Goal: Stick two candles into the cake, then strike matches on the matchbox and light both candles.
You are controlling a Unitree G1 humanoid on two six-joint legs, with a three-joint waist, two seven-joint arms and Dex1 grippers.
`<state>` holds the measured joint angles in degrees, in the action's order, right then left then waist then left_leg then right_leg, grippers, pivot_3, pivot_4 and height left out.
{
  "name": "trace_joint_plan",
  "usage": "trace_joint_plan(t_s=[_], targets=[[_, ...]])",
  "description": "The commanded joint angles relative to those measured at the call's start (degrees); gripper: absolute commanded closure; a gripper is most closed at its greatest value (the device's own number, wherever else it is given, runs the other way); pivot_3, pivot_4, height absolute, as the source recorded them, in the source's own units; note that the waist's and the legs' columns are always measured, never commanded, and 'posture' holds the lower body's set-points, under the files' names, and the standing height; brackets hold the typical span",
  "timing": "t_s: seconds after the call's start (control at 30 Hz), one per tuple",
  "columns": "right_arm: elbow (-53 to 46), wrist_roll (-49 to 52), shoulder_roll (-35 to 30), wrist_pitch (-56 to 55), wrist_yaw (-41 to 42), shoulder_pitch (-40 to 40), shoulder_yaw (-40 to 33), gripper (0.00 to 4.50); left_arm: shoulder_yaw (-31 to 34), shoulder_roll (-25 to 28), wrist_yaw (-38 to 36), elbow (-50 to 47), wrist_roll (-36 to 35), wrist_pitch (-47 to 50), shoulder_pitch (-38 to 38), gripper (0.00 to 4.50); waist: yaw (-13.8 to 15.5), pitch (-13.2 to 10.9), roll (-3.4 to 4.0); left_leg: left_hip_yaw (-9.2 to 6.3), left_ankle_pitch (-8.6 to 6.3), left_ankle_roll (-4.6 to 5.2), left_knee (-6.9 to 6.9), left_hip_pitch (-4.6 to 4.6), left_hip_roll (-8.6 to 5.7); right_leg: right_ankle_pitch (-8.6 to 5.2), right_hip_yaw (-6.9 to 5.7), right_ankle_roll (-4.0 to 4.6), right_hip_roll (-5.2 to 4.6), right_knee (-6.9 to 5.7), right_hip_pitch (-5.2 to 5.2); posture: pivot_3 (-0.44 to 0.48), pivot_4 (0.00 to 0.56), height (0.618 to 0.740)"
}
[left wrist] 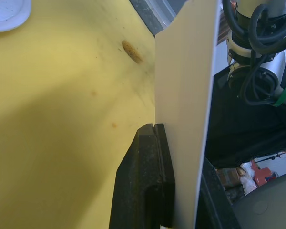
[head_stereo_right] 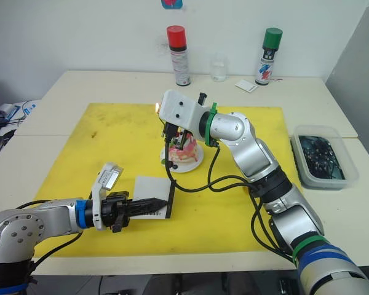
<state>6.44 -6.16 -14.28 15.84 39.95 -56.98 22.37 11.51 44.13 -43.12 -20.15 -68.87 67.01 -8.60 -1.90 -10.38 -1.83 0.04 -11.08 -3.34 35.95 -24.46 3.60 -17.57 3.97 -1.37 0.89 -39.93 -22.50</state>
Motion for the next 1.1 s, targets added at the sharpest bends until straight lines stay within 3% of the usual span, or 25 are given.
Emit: trace_joint_plan(t_s=[0.03,0.43,0.8,0.97,1.1], targets=[[-1.2,-0.29,-0.02,-0.36,0.1,-0.98,-1.37,4.47,-0.06,-0.17,0.0,-1.98,-0.26,-0.66,-0.12,4.5,0.01,0.0,0.0,0.0,0.0,0.0,0.0,0.0,0.0,0.0,0.0,0.0,0.0,0.0,0.0,0.0,0.15,0.74],[-2.92,0.74,-0.5,1.09,1.37,-0.41,-1.86,4.47,-0.31,-0.25,-0.24,-1.94,0.06,-0.8,-0.01,4.5,0.0,0.0,0.0,0.0,0.0,0.0,0.0,0.0,0.0,0.0,0.0,0.0,0.0,0.0,0.0,0.0,0.15,0.74],[-23.83,10.48,-8.11,16.08,8.89,6.89,-7.04,4.47,-2.52,-1.01,-1.43,0.02,1.98,-1.16,-2.01,4.5,0.12,0.0,0.0,-0.02,0.0,0.0,-0.02,-0.01,0.0,0.0,-0.03,0.0,-0.01,0.01,0.0,0.0,0.15,0.74],[-32.24,11.87,-16.53,25.13,6.53,13.95,-15.17,4.47,-4.84,-1.73,-2.91,1.39,3.41,-1.25,-3.86,4.5,0.33,0.0,0.0,-0.03,0.0,0.0,0.0,-0.03,-0.05,-0.01,-0.03,-0.02,-0.03,0.05,0.03,0.0,0.15,0.74],[-32.73,11.06,-21.82,29.23,1.72,20.17,-24.48,4.47,-6.55,-2.36,-4.21,2.32,4.63,-1.51,-5.08,4.5,0.19,0.0,-0.01,0.03,0.0,0.0,0.0,-0.04,-0.04,-0.02,0.02,-0.03,-0.03,0.09,0.01,0.0,0.15,0.74]])
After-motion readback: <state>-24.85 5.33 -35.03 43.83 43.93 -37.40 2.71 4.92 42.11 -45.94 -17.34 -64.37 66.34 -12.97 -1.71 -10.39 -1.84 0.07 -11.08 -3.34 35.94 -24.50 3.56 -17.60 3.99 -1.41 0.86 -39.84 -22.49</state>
